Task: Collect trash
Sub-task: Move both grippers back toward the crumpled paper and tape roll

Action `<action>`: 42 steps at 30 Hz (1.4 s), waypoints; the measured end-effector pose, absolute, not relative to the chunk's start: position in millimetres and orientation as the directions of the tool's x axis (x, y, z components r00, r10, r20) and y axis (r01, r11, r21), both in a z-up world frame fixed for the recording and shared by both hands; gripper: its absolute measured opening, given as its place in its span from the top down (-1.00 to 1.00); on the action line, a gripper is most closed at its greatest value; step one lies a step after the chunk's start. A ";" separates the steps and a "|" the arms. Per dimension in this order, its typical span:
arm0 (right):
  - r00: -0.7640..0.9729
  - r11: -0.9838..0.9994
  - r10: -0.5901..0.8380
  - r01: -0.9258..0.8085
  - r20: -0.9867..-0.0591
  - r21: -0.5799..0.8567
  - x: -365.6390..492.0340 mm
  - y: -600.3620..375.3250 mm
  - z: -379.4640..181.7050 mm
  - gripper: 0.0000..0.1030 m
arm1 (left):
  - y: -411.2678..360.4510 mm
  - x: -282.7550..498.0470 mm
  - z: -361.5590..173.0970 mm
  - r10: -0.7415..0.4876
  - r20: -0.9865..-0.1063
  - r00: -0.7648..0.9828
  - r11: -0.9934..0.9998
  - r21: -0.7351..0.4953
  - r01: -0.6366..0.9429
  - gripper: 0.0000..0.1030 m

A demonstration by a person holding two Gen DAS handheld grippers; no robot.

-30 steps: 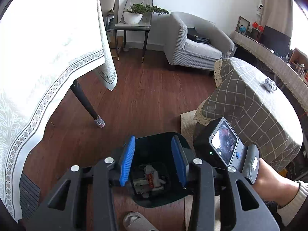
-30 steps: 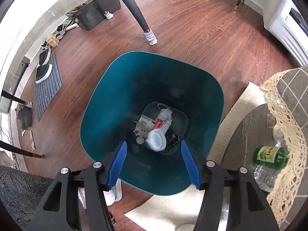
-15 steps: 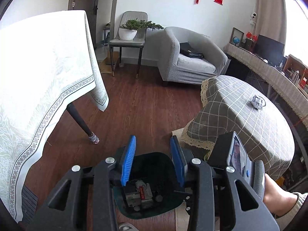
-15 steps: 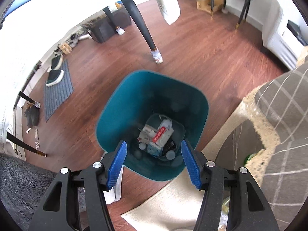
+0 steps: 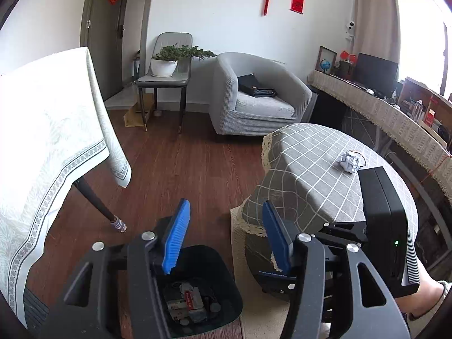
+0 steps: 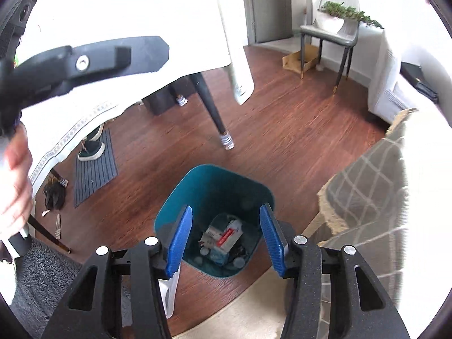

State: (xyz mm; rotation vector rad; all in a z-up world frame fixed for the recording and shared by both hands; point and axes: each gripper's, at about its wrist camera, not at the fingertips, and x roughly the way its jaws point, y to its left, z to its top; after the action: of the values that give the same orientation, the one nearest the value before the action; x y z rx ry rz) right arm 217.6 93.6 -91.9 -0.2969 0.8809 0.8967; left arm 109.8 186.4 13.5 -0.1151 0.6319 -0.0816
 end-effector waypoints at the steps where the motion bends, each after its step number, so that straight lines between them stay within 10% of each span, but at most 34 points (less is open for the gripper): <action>1: 0.325 0.620 0.552 -0.776 -0.768 0.118 219.2 88.3 -88.6 0.02 | 179.8 112.6 14.9 -0.116 -0.581 0.806 0.991 -0.128 0.051 -0.19; 42: 0.637 0.884 0.343 -0.467 -0.690 0.008 346.9 -177.3 -25.9 0.04 | -22.1 265.7 -5.8 -0.322 -0.616 0.719 0.938 -0.108 0.328 -0.58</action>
State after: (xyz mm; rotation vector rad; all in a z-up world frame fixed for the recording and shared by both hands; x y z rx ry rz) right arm 346.9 -177.3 -25.9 -0.1773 0.7485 0.4650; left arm 265.7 -22.1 -5.8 0.0094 0.6796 -0.3598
